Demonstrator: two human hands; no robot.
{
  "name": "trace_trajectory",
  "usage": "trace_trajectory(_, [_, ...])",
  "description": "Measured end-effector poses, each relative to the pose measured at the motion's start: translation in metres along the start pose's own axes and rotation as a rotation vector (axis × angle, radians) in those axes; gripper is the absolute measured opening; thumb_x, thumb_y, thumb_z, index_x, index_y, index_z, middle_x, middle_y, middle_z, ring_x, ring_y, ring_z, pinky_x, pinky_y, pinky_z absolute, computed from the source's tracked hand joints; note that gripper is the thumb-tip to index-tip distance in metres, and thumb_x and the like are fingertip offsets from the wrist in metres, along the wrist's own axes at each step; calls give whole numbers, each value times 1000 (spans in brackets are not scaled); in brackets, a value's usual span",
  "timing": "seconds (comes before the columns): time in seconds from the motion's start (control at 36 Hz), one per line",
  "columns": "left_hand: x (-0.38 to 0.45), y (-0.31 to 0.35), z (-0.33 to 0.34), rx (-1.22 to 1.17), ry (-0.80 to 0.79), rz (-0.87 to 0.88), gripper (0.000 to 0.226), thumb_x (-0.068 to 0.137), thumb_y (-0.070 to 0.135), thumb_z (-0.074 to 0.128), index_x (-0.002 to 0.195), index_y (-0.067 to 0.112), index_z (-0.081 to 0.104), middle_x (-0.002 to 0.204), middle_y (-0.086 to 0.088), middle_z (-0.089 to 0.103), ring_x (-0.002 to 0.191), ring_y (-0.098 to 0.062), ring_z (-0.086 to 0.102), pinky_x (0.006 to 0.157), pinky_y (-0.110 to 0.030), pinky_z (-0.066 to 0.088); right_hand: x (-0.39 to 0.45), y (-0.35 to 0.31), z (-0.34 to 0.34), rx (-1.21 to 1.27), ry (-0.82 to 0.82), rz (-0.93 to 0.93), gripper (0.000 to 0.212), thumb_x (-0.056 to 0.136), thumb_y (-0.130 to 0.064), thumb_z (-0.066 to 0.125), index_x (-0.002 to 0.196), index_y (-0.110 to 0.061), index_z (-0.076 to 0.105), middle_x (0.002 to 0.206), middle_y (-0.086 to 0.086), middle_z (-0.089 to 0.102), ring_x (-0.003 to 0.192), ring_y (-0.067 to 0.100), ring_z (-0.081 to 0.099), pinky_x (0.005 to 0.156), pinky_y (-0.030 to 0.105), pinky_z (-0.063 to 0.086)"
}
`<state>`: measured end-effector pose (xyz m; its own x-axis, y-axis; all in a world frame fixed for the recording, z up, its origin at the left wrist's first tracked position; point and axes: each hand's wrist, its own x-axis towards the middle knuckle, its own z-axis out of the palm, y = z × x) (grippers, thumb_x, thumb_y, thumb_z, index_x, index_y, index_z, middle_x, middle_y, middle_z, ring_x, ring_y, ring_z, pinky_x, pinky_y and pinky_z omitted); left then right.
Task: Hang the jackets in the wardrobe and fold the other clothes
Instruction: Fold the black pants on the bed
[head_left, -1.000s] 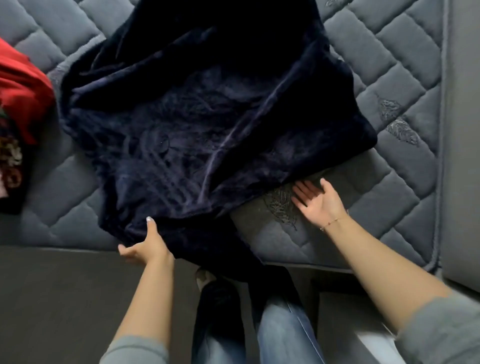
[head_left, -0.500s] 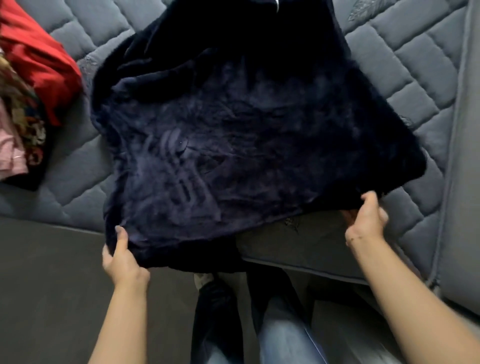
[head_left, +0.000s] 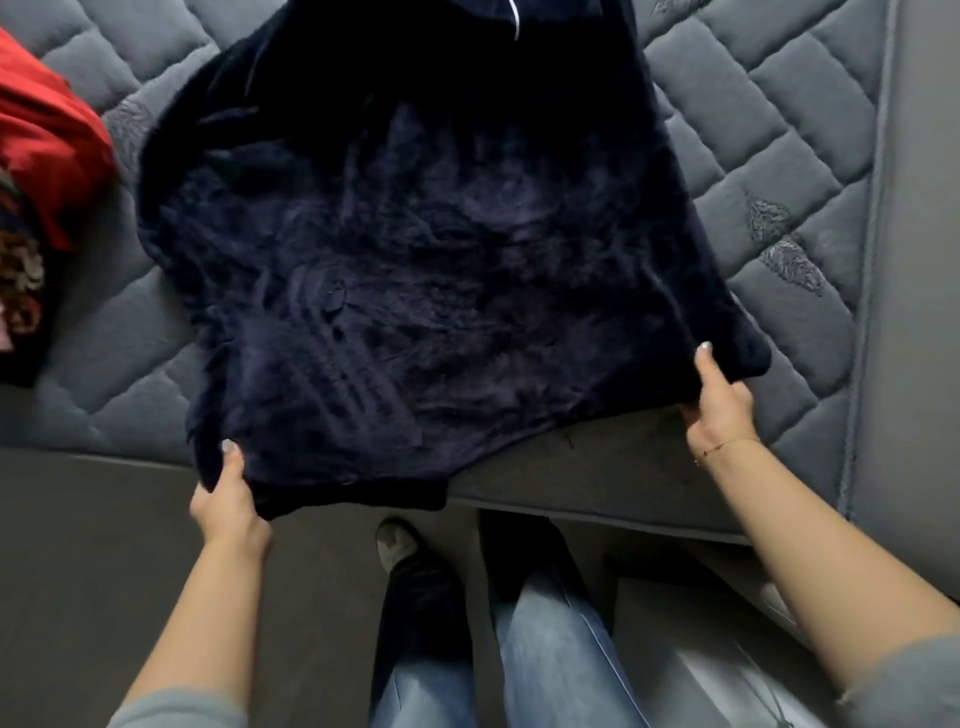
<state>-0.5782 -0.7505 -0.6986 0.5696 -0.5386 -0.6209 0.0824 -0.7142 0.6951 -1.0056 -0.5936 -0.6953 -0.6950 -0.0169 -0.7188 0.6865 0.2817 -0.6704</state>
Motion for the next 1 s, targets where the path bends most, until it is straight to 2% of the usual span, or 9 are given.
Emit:
trace_trajectory(0.11, [-5, -3, -4, -35, 97, -30, 42, 93, 38, 62, 130, 18, 57, 113, 0, 61, 101, -19, 61, 86, -38, 51, -2, 10, -22, -24, 120, 18, 55, 93, -38, 60, 140, -15, 43, 133, 2, 55, 111, 19, 58, 97, 42, 50])
trace_trajectory(0.33, [-2, -11, -18, 10, 161, -58, 47, 92, 40, 61, 132, 16, 55, 124, -2, 60, 101, -15, 58, 88, -32, 50, -10, 20, -30, 150, 28, 168, 44, 94, -24, 61, 136, -18, 50, 134, 6, 57, 116, 23, 57, 92, 38, 52])
trace_trajectory(0.44, [4, -18, -29, 12, -64, -140, 42, 92, 33, 64, 130, 18, 56, 127, -2, 61, 109, -19, 60, 93, -36, 49, -16, 24, -36, 273, -112, 311, 36, 90, -29, 65, 124, -20, 59, 121, 4, 63, 106, 20, 61, 78, 33, 55])
trace_trajectory(0.56, [2, -33, -44, 191, -321, -309, 57, 87, 36, 68, 137, 16, 50, 132, -1, 59, 122, -20, 53, 101, -32, 39, -26, 46, -39, 147, -263, 328, 31, 92, -25, 61, 123, -23, 57, 118, 2, 62, 109, 20, 57, 91, 37, 49])
trace_trajectory(0.64, [-1, -46, -53, 345, -363, -351, 71, 81, 41, 72, 139, 9, 46, 130, -1, 57, 122, -18, 49, 105, -33, 30, -37, 59, -37, 39, -304, 324, 21, 94, -30, 56, 113, -21, 59, 115, 2, 62, 104, 18, 58, 95, 38, 46])
trace_trajectory(0.75, [-3, -44, -65, 426, -350, -339, 81, 76, 47, 75, 138, 3, 45, 131, -7, 57, 121, -23, 53, 110, -38, 35, -44, 61, -30, 42, -173, 246, 19, 95, -26, 57, 113, -18, 58, 110, 3, 63, 91, 16, 62, 73, 29, 51])
trace_trajectory(0.86, [-12, -28, -76, 493, -314, -194, 61, 74, 47, 78, 122, 12, 61, 110, -3, 68, 97, -17, 64, 88, -34, 48, -55, 52, -15, -10, 37, 138, 43, 89, -20, 63, 127, -8, 47, 100, 5, 63, 71, 15, 61, 57, 26, 48])
trace_trajectory(0.92, [-13, -15, -75, 431, -330, -254, 47, 77, 38, 76, 113, 11, 65, 100, -5, 72, 89, -21, 68, 77, -33, 52, -64, 43, -7, -56, 136, 27, 43, 86, -21, 65, 121, -11, 42, 107, 6, 58, 71, 15, 61, 53, 25, 48])
trace_trajectory(1.0, [-16, 14, -69, 274, -504, -500, 28, 82, 26, 64, 105, 11, 68, 88, -9, 73, 75, -26, 70, 71, -36, 49, -81, 24, 4, -26, 163, -90, 42, 83, -24, 68, 114, -17, 41, 106, 1, 58, 77, 14, 63, 53, 25, 52])
